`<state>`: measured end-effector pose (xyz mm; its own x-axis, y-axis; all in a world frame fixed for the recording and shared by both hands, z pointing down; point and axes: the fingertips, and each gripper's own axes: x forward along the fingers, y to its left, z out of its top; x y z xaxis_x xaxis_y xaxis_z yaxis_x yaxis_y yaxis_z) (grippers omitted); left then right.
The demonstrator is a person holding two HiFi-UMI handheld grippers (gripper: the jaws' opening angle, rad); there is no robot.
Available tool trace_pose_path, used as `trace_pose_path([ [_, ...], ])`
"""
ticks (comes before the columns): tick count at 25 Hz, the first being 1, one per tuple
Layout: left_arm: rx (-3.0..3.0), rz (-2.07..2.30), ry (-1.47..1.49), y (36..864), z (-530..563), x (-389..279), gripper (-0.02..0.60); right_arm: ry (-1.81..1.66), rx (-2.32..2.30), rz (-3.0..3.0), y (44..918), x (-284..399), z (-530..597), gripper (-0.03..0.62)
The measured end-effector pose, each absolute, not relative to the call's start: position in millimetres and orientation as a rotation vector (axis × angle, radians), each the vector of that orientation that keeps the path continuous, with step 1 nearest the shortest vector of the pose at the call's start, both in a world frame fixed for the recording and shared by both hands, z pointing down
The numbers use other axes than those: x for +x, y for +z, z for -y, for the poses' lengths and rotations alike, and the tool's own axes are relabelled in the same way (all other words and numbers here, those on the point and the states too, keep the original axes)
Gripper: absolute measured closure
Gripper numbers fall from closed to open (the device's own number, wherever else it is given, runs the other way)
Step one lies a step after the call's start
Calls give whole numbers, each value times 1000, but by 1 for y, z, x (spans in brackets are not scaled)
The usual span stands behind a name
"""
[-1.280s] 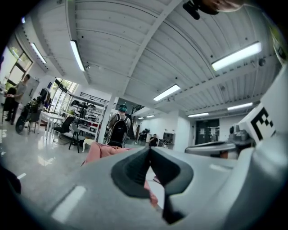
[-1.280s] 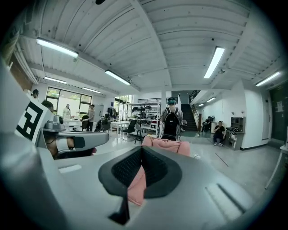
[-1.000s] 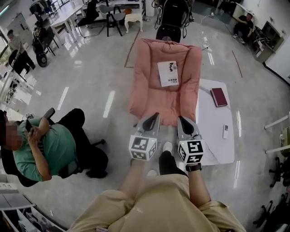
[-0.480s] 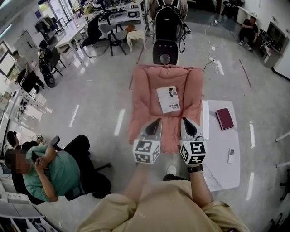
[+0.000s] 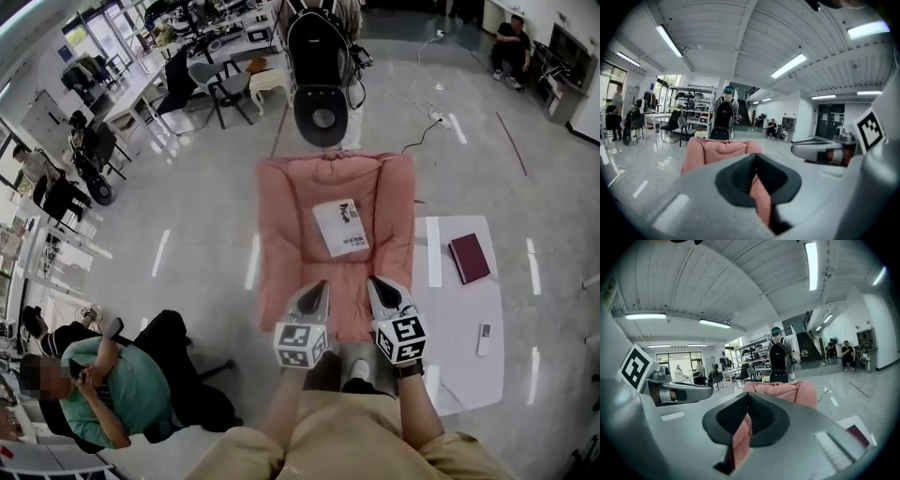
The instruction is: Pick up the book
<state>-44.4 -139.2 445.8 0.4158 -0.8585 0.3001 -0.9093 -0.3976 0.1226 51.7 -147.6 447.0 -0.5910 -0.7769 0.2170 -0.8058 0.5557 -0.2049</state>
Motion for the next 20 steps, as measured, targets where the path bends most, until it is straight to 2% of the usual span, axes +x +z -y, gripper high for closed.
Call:
trace_pose_path([
  [10,2373,1346,354,532,232,-27,579,615,1430,2475,535,94,240,589],
  [20,2312,1241,459,578,322,-43,578,678,1295,2367,586,54,327,578],
])
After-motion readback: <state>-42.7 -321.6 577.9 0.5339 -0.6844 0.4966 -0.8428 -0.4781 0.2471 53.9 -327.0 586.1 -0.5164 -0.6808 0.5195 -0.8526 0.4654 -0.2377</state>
